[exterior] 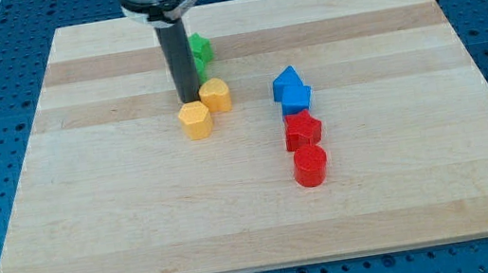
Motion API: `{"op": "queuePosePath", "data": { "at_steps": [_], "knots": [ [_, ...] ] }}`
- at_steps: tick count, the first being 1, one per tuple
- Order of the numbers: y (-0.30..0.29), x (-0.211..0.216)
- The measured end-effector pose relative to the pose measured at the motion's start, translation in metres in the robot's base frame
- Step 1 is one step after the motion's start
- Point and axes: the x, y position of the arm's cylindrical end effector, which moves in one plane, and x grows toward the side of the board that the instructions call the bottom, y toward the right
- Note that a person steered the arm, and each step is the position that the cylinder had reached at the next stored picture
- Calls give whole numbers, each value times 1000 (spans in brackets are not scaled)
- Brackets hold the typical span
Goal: Push the yellow heart into the blue triangle
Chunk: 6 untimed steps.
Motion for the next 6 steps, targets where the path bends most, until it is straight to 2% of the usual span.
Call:
{"op": "queuePosePath", "data": {
  "at_steps": [2,4,6],
  "knots": [
    [25,1],
    [0,33],
    [46,14]
  ]
}}
